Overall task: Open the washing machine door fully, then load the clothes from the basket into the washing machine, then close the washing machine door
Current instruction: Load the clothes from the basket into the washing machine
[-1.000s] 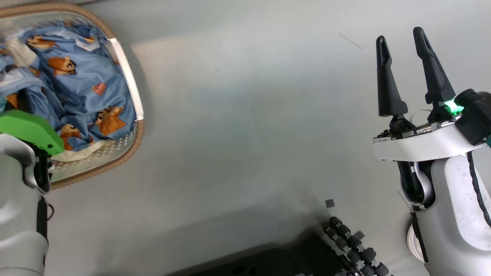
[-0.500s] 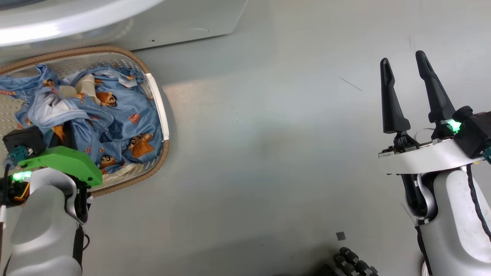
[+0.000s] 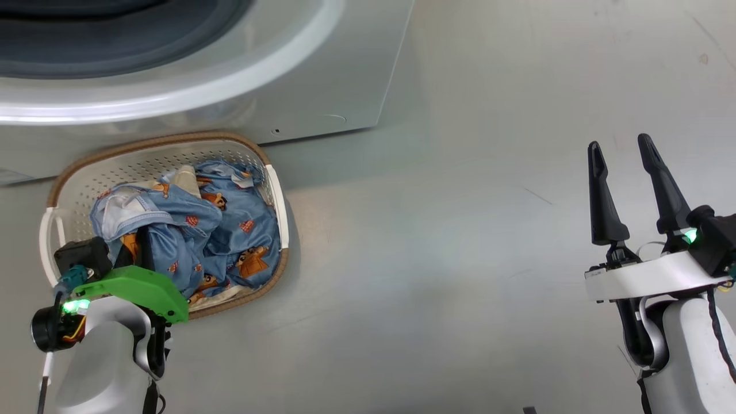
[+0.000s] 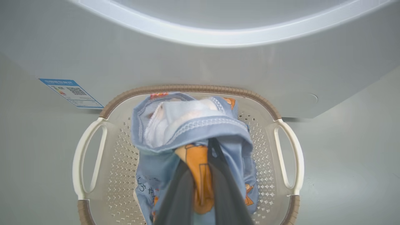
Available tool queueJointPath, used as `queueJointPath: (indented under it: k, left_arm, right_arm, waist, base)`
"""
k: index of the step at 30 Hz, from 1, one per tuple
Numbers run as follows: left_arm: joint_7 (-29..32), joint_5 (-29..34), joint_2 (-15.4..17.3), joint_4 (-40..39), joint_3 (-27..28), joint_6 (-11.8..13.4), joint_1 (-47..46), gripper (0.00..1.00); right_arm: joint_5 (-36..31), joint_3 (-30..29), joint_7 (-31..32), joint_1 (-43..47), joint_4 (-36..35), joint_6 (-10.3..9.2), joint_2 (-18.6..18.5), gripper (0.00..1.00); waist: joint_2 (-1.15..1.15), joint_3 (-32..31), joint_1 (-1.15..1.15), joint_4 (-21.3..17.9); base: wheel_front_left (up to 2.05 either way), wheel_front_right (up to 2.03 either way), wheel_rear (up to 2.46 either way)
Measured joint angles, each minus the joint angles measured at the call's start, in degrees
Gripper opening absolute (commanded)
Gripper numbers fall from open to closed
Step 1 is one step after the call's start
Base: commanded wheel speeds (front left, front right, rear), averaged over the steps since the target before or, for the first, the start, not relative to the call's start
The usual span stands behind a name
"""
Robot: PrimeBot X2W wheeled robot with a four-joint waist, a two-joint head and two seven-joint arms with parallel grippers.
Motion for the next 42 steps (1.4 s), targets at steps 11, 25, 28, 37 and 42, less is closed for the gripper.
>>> queueJointPath:
  k: [11,25,28,37,42]
  left_arm:
    - [0.0,0.0,-1.2,-8.5,1.3,-0.5,7.8,0.00]
    - [0.0,0.0,-1.8,-18.2,2.4,-1.0,18.7,0.00]
    - [0.0,0.0,-1.9,-20.3,2.5,-1.0,20.4,0.00]
    - [0.0,0.0,-2.0,-26.7,2.7,-1.0,25.2,0.00]
    - [0.0,0.0,-2.0,-30.4,2.7,-1.0,27.2,0.00]
  right_arm:
    - [0.0,-0.5,0.0,5.8,0.7,0.00,-0.4,1.00]
    - [0.0,-0.9,0.0,13.5,0.9,0.00,-1.6,1.00]
    - [0.0,-0.9,0.0,14.6,0.8,0.00,-1.7,1.00]
    - [0.0,-0.9,0.0,16.4,0.0,0.00,-1.8,1.00]
    - [0.0,-1.1,0.0,17.1,-0.6,0.00,-1.9,1.00]
  waist:
    - [0.00,-9.2,0.00,2.0]
    - [0.00,-20.1,0.00,3.7]
    - [0.00,-21.7,0.00,4.1]
    - [0.00,-25.1,0.00,4.8]
    - [0.00,-25.6,0.00,4.9]
  base:
    - [0.00,0.00,0.00]
    - [0.00,0.00,0.00]
    - [0.00,0.00,0.00]
    - [0.00,0.00,0.00]
    - [0.00,0.00,0.00]
